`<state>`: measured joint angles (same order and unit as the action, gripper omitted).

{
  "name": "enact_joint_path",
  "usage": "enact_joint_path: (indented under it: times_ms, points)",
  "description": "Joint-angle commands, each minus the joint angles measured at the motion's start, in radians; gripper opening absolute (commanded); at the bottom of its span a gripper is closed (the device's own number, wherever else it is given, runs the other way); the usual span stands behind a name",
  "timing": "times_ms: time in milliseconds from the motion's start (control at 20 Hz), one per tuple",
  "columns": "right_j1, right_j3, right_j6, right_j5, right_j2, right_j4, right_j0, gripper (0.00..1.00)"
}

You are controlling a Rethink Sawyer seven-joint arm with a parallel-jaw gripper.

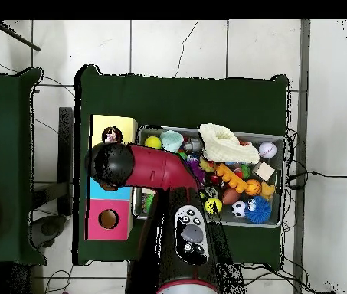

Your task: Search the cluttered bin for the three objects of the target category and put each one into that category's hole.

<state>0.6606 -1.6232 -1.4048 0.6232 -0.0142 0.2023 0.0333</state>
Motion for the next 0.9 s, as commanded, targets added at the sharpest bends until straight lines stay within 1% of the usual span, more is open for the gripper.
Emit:
enact_joint_path:
  times_ms: [50,250,400,650,900]
  points:
    - [-0.11,0.145,-0.268,-0.087,0.048,0.009,0.0,0.0]
    - [-0.114,0.152,-0.275,-0.092,0.056,0.013,-0.002,0.0]
    - [-0.114,0.179,-0.293,-0.045,0.077,0.022,-0.02,0.0]
    - [-0.125,0.208,-0.318,-0.021,0.096,0.036,-0.044,0.0]
    - [-0.132,0.249,-0.385,0.055,0.125,0.078,-0.084,0.0]
